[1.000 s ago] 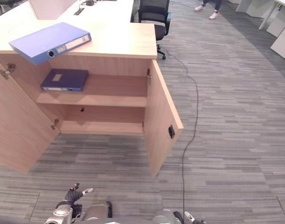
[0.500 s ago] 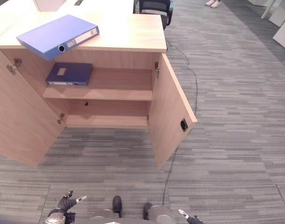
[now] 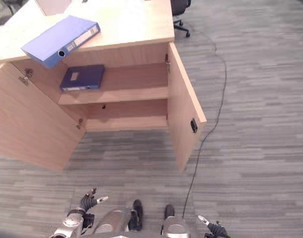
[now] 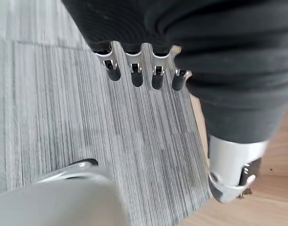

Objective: Put the empty folder in the office cabinet

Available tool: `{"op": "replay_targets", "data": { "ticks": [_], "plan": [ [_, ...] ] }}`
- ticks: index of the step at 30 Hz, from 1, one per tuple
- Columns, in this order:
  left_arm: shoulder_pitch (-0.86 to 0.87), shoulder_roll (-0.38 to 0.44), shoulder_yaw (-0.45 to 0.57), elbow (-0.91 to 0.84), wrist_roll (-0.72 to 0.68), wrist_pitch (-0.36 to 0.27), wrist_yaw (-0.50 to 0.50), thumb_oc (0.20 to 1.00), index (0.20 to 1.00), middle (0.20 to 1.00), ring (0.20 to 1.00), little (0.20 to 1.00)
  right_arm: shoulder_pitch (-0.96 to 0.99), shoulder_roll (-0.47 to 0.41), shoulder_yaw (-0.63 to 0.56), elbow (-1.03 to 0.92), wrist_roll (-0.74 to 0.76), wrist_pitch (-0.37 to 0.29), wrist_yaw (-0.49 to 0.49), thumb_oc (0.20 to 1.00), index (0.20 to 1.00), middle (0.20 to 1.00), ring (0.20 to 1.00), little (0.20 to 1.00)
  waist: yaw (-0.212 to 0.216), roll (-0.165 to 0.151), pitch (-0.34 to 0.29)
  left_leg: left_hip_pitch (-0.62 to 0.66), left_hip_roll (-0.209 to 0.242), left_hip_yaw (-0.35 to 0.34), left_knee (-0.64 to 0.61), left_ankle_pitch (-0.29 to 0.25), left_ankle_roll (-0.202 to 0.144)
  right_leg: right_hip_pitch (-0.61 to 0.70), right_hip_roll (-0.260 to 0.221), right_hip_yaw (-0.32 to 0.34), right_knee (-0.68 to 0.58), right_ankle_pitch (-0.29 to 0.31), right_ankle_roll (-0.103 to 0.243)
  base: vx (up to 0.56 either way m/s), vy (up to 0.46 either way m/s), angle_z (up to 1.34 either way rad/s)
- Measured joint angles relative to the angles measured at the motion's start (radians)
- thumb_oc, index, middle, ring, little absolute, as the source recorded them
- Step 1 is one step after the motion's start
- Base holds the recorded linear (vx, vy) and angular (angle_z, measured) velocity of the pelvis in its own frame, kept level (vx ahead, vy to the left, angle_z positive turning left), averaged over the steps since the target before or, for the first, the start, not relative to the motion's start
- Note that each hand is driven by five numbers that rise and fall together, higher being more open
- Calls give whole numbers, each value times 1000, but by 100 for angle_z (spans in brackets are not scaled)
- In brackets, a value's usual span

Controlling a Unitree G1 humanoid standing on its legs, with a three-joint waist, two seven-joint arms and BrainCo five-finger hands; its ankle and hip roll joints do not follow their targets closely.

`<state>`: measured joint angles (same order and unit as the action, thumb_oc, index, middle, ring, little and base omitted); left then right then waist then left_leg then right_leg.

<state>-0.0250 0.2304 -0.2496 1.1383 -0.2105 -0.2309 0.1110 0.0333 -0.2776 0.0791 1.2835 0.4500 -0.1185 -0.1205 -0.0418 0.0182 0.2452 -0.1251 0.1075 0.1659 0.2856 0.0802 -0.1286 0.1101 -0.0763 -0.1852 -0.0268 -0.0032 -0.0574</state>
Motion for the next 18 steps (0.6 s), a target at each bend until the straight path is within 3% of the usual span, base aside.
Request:
{"op": "replay_targets", "data": {
  "ticks": [1, 2, 5, 7, 10, 13, 14, 15, 16, 18],
  "plan": [
    [3, -3, 17, 1, 0, 0, 1, 1000, 1000, 1000, 1000, 1000, 10, -1, 4, -28, 0, -2, 0, 1000, 1000, 1000, 1000, 1000, -8, 0, -1, 27, 45, 25, -69, -2, 5, 0, 4, 0, 1, -4, 2, 162, 140, 14],
    [-4, -2, 14, 4, 0, 0, 5, 1000, 1000, 1000, 1000, 1000, 7, -1, 4, -34, 0, -2, 1, 1000, 1000, 1000, 1000, 1000, -7, 0, -1, 34, 76, -7, -131, 9, -13, 3, 9, 10, 2, -11, 12, 184, 187, 12],
    [-14, -4, 14, 9, 0, 0, 10, 1000, 1000, 1000, 1000, 1000, 8, -9, 2, -26, 0, 0, 0, 1000, 1000, 1000, 1000, 1000, 2, 16, -8, 100, 131, -178, -381, 38, -55, -8, 30, 37, 7, -11, 32, 114, 207, -1],
    [-9, -5, 14, 11, 0, 1, 16, 1000, 1000, 1000, 1000, 1000, -1, -24, -3, -27, 0, -3, 0, 1000, 1000, 1000, 1000, 1000, 21, 24, -12, 112, 157, -231, -387, 51, -71, -6, 19, 66, 8, -7, 52, 109, 277, -46],
    [-30, -5, 14, 36, 0, -4, 26, 1000, 1000, 1000, 1000, 1000, -2, -29, -4, -27, 0, -2, -1, 1000, 1000, 1000, 1000, 1000, 25, 9, -13, 74, 176, -254, -362, 47, -76, 1, -60, 84, 9, -19, 101, 155, 299, -21],
    [-36, -5, 15, 34, -1, -7, 27, 1000, 1000, 1000, 1000, 1000, 14, -34, -6, -27, -1, 0, 0, 1000, 1000, 1000, 1000, 1000, 24, 8, -13, 62, 211, -228, -324, 46, -75, 38, -135, 94, 10, -37, 187, 204, 332, -7],
    [-16, -16, 17, 32, -2, -10, 31, 1000, 1000, 1000, 1000, 1000, 52, -50, -1, -26, -8, 1, 3, 1000, 1000, 1000, 1000, 1000, 27, 50, -38, 80, 222, -248, -302, 64, -33, 60, -156, 110, 15, -59, 267, 211, 343, -12],
    [-14, -8, 22, 37, -5, -8, 33, 1000, 1000, 1000, 1000, 1000, 36, -25, 3, -13, -12, 10, 6, 1000, 1000, 1000, 1000, 1000, 31, 10, -34, 100, 184, -237, -294, 22, -146, 65, -211, 134, 27, -62, 292, 190, 377, -15],
    [-17, 20, 25, 40, -13, -7, 37, 1000, 1000, 1000, 1000, 1000, 31, 13, 8, -18, -13, 18, 15, 1000, 1000, 1000, 1000, 1000, 37, -33, -34, 91, 137, -233, -283, 4, -76, 55, -239, 159, 39, -60, 290, 172, 378, -8],
    [-36, 64, 39, 49, -21, -7, 37, 1000, 1000, 1000, 1000, 1000, 29, 64, 3, -14, -39, 20, 25, 1000, 1000, 1000, 1000, 1000, 50, -87, -50, 65, 85, -229, -227, -27, -79, 47, -270, 180, 66, 16, 261, 147, 418, 20]
  ]
}}
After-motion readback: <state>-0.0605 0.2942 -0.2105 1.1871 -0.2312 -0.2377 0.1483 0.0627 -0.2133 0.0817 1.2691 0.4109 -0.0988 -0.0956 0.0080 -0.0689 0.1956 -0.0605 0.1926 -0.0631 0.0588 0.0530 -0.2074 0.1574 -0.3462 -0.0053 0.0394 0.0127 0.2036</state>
